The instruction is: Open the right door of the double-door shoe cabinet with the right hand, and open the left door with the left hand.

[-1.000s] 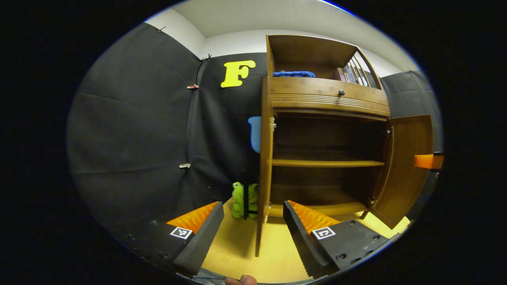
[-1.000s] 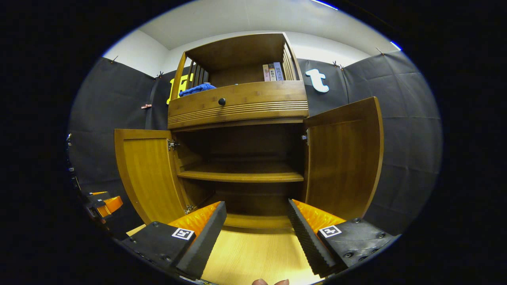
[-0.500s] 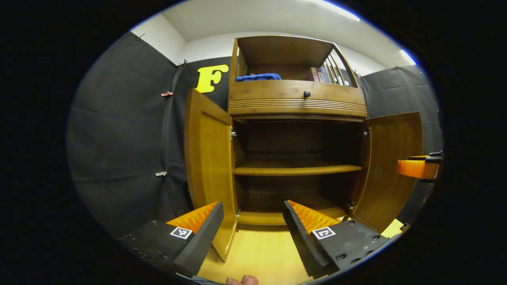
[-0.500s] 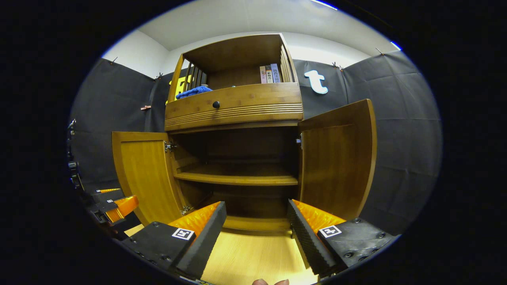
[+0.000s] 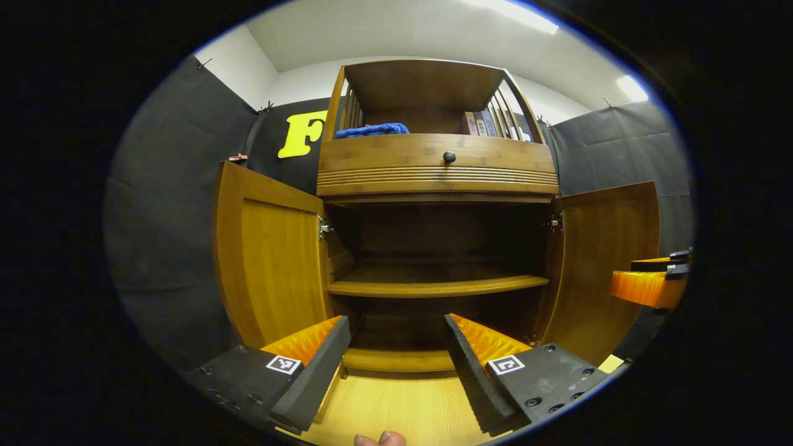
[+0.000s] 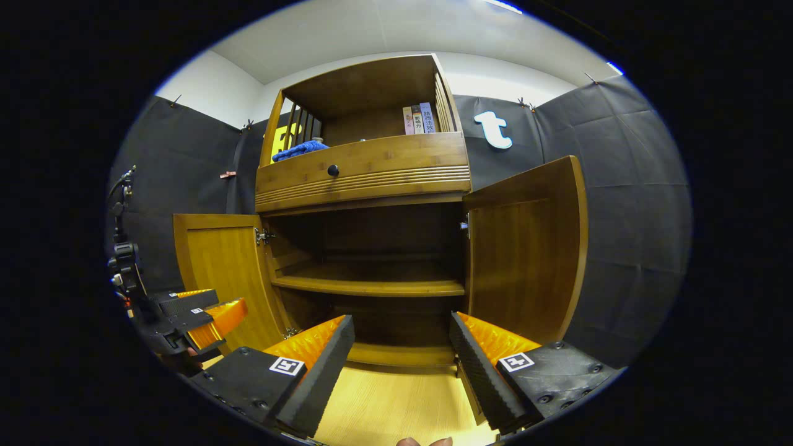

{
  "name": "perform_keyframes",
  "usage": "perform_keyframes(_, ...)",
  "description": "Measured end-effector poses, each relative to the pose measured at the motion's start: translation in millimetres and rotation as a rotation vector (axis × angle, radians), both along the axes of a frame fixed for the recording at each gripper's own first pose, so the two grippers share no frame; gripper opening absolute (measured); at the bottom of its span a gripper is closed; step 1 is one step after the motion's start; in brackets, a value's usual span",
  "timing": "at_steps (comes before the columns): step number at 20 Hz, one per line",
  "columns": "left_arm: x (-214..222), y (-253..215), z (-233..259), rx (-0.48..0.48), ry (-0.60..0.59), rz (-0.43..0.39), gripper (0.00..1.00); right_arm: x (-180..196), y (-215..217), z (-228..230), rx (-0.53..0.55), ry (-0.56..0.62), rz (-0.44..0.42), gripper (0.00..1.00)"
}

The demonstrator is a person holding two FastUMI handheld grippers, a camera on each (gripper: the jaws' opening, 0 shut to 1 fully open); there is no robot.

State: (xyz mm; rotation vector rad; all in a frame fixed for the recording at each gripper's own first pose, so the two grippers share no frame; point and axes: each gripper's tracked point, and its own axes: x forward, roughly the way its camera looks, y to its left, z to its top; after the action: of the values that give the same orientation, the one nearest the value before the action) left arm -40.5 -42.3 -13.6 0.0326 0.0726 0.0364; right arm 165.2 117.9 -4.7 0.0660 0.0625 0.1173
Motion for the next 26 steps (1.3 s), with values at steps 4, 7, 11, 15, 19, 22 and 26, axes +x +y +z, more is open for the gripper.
perform_keyframes(4, 6, -11, -3, 0.013, 0.011, -0.010, 0.92, 3, -7, -1, -0.007, -0.001, -0.012, 0.98)
perform_keyframes(7, 9, -19, -7, 0.009, 0.020, -0.021, 0.92, 5, -13, -4, -0.011, 0.009, -0.021, 0.98)
perform_keyframes(11, 9, -24, -10, 0.017, 0.027, -0.034, 0.92, 3, -16, -5, -0.011, 0.012, -0.026, 0.98)
perform_keyframes(15, 11, -26, -9, 0.017, 0.024, -0.041, 0.92, 4, -15, -5, -0.017, 0.010, -0.023, 0.98)
perform_keyframes(19, 11, -25, -10, 0.013, 0.025, -0.042, 0.92, 1, -15, -5, -0.019, 0.009, -0.022, 0.98)
perform_keyframes(22, 10, -26, -12, 0.013, 0.026, -0.048, 0.92, 2, -15, -4, -0.022, 0.008, -0.024, 0.98)
perform_keyframes(26, 11, -25, -13, 0.012, 0.027, -0.049, 0.92, 1, -15, -6, -0.030, 0.010, -0.027, 0.98)
